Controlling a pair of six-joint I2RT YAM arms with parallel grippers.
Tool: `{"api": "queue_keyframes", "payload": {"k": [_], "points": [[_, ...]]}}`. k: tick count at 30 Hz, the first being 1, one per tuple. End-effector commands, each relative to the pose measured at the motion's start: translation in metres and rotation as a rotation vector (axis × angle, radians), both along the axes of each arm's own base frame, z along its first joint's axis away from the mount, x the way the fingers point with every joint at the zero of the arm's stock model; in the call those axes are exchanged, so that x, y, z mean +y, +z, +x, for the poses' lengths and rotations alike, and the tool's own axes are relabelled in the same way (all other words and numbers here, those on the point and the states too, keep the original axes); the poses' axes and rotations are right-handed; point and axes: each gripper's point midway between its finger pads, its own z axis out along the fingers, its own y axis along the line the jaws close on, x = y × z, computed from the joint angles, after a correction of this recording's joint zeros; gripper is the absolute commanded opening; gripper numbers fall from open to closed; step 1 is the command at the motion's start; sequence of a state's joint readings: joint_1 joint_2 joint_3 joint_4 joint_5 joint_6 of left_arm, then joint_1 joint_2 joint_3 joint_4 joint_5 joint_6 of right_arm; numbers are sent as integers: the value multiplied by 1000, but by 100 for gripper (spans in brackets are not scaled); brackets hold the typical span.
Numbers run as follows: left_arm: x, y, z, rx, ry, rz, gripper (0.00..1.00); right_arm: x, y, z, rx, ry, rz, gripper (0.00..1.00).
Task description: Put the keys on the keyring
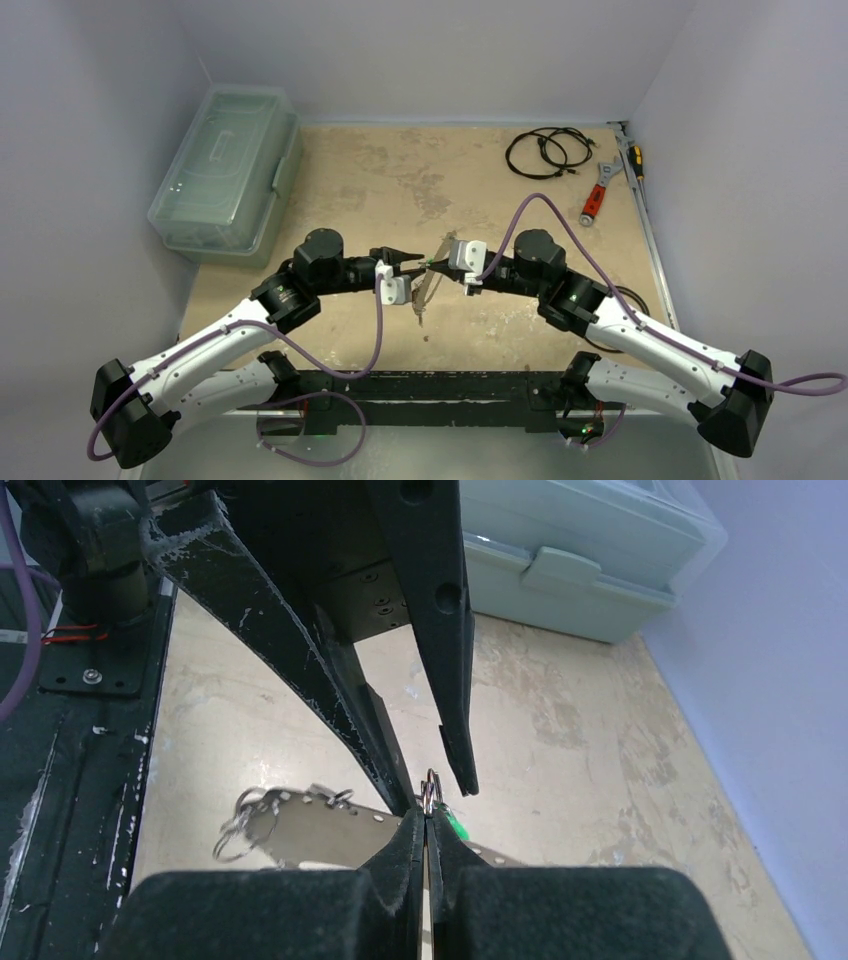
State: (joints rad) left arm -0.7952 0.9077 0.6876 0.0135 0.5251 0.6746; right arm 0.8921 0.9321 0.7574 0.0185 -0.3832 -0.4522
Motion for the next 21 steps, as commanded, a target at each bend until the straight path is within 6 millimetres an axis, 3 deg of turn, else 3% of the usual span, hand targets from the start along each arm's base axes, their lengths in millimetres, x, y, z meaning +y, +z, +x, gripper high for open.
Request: {"api": "queue_keyframes", "payload": {"k": [1, 6, 21], "points": [[-5, 15, -8, -33, -48, -38, 29, 4, 37, -5, -64, 26, 96, 0], [-6, 16, -10, -27, -63, -46, 29, 6, 38, -6, -63, 40, 99, 0], [-9, 16, -13, -19, -83, -53, 12, 8, 35, -12, -60, 78, 103, 0]]}}
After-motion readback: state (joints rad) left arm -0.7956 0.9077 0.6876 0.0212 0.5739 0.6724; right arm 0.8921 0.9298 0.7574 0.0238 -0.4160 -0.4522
